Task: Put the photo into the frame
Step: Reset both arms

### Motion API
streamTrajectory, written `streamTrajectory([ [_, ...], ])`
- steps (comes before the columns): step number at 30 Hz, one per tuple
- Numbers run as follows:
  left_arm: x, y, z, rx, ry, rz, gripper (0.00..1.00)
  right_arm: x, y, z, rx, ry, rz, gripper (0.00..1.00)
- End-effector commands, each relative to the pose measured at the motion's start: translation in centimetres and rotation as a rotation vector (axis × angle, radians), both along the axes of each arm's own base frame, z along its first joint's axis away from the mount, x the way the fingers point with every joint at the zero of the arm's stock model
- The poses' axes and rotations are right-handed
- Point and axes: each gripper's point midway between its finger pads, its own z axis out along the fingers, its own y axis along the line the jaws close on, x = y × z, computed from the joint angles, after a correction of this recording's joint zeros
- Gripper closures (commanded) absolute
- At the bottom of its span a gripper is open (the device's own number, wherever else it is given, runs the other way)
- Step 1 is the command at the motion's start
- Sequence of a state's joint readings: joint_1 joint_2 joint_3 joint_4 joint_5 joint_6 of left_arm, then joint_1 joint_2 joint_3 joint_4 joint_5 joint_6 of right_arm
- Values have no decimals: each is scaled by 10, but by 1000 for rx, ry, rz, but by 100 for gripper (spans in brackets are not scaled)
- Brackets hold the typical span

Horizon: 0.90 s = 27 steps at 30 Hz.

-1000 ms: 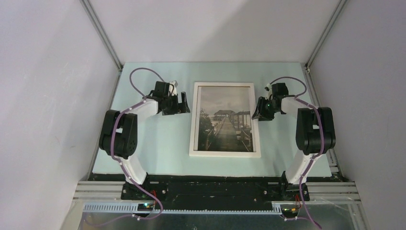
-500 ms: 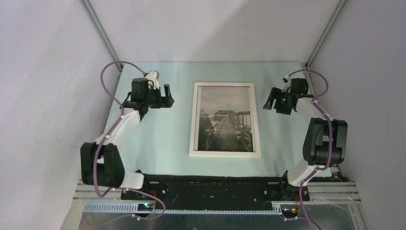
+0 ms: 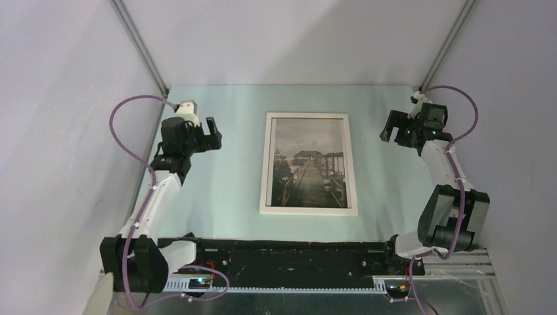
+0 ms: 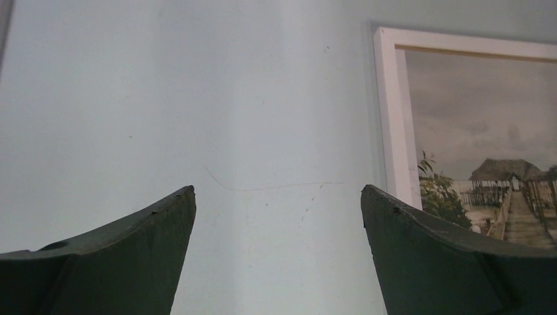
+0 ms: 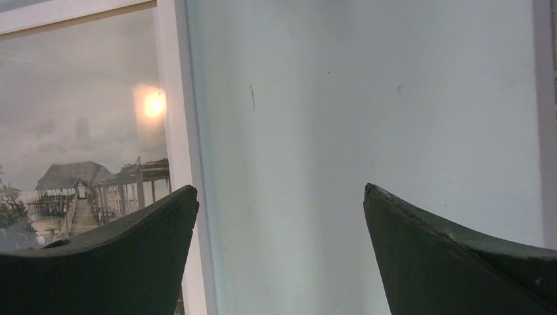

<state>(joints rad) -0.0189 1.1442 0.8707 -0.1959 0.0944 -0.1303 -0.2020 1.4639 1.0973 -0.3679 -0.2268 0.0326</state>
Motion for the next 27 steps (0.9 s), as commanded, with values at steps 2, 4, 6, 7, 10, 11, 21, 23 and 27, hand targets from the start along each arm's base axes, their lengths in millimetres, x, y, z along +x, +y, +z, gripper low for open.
streamTrajectory([
  [2, 0, 26, 44, 51, -181, 120, 0, -5, -10, 31, -31, -69, -17, 1],
  [4, -4, 32, 53, 56, -219, 159, 0, -12, -12, 37, -20, -72, -34, 1],
  [6, -12, 41, 69, 64, -279, 213, 0, -19, -17, 49, -28, -93, -55, 1],
  [7, -14, 44, 73, 65, -298, 228, 0, -23, -21, 52, -34, -92, -72, 1],
  [10, -26, 53, 93, 67, -372, 282, 0, -35, -30, 69, -55, -126, -111, 1],
  [11, -28, 54, 96, 66, -387, 286, 0, -38, -33, 72, -63, -130, -130, 0],
  [21, -41, 49, 112, 70, -467, 252, 0, -72, -31, 95, -124, -226, -151, 1],
  [23, -42, 48, 110, 72, -466, 247, 0, -79, -25, 98, -125, -251, -125, 1],
  [27, -45, 44, 104, 66, -467, 219, 0, -92, -15, 91, -123, -261, -76, 1],
])
